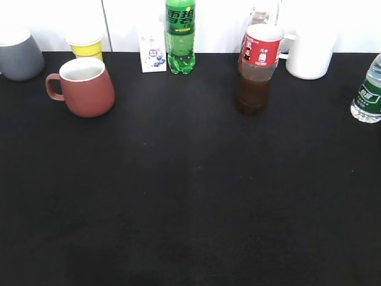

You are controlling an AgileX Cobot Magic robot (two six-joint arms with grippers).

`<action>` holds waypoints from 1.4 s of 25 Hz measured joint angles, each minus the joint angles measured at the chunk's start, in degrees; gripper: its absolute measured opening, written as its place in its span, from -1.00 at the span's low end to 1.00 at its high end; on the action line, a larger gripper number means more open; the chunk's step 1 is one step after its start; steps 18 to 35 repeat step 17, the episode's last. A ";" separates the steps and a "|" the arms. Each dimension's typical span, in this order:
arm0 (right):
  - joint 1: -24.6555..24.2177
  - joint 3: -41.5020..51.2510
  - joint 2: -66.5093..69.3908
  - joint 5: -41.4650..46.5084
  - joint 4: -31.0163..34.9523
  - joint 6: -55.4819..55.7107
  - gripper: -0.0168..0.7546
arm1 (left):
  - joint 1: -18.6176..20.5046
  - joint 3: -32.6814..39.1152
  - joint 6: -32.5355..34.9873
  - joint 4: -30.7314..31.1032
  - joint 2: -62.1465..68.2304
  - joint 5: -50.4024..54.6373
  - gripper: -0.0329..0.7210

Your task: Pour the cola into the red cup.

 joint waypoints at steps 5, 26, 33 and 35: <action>-0.22 0.00 -0.11 -0.05 0.00 0.00 0.44 | 0.36 0.04 0.10 0.00 0.00 0.00 -0.29; -0.22 0.00 -0.11 0.00 0.00 0.07 0.43 | 0.36 0.04 0.10 0.00 0.00 0.00 -0.29; -0.22 0.00 -0.11 0.00 0.00 0.07 0.43 | 0.36 0.04 0.10 0.00 0.00 0.00 -0.29; -0.22 0.00 -0.11 0.00 0.00 0.07 0.43 | 0.36 0.04 0.10 0.00 0.00 0.00 -0.29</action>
